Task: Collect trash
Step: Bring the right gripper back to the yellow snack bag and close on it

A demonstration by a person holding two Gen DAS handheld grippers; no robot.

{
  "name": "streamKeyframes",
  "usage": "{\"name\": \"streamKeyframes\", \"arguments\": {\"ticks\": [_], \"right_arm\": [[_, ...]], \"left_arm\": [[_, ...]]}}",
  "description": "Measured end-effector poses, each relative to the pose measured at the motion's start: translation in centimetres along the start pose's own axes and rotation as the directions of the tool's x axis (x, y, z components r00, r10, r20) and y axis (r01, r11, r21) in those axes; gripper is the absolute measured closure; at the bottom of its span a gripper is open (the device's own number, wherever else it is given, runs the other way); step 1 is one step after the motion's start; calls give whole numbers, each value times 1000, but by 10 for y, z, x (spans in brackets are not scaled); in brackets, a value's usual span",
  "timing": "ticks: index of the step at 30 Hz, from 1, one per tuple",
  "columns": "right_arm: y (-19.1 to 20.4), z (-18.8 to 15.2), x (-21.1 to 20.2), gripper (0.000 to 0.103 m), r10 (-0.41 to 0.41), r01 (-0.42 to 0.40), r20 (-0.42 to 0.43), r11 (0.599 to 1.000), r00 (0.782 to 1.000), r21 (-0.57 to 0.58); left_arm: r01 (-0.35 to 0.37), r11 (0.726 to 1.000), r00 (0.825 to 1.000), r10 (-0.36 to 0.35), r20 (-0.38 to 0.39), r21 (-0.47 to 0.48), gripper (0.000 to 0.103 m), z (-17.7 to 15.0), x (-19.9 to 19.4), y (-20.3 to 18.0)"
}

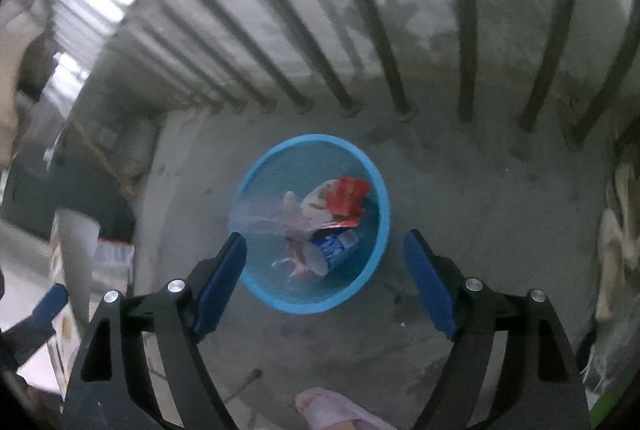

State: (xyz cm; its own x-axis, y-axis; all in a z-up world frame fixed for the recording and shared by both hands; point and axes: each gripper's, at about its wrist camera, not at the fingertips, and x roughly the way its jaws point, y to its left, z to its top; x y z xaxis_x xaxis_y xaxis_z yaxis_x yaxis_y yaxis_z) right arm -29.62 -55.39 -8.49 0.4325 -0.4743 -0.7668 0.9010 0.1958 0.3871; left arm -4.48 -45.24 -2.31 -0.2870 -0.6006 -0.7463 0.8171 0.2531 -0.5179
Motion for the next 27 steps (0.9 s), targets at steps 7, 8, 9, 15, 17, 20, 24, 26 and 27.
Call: {"name": "streamKeyframes", "arguments": {"ticks": [7, 8, 9, 15, 17, 20, 24, 26, 27], "right_arm": [[41, -12, -32, 26, 172, -177, -52, 977, 984, -118], [47, -14, -35, 26, 195, -201, -63, 971, 979, -128], [57, -18, -40, 26, 240, -251, -88, 958, 967, -139], [116, -46, -50, 30, 453, -500, -263, 853, 852, -151], [142, -58, -47, 35, 506, -578, -344, 802, 791, -149], [185, -83, -41, 43, 552, -673, -476, 730, 685, -122], [240, -120, -23, 57, 547, -738, -630, 672, 551, -62], [262, -135, -14, 62, 522, -741, -669, 669, 528, -63], [272, -140, -8, 63, 504, -734, -682, 675, 531, -73]], "left_arm": [[-76, 997, 981, 78, 178, -16, 8, -56, -122, 28], [-93, 995, 975, 95, 201, -21, 8, -64, -135, 33], [-114, 993, 965, 118, 233, -29, 7, -75, -154, 41], [-251, 959, 879, 283, 383, -132, 7, -150, -247, 93], [-286, 937, 842, 346, 414, -202, 7, -173, -267, 112], [-322, 895, 795, 433, 424, -310, 7, -204, -287, 141], [-256, 887, 787, 422, 450, -384, 25, -219, -297, 163], [-232, 887, 797, 409, 445, -400, 38, -220, -294, 173], [-228, 886, 804, 405, 436, -403, 47, -221, -295, 176]]}}
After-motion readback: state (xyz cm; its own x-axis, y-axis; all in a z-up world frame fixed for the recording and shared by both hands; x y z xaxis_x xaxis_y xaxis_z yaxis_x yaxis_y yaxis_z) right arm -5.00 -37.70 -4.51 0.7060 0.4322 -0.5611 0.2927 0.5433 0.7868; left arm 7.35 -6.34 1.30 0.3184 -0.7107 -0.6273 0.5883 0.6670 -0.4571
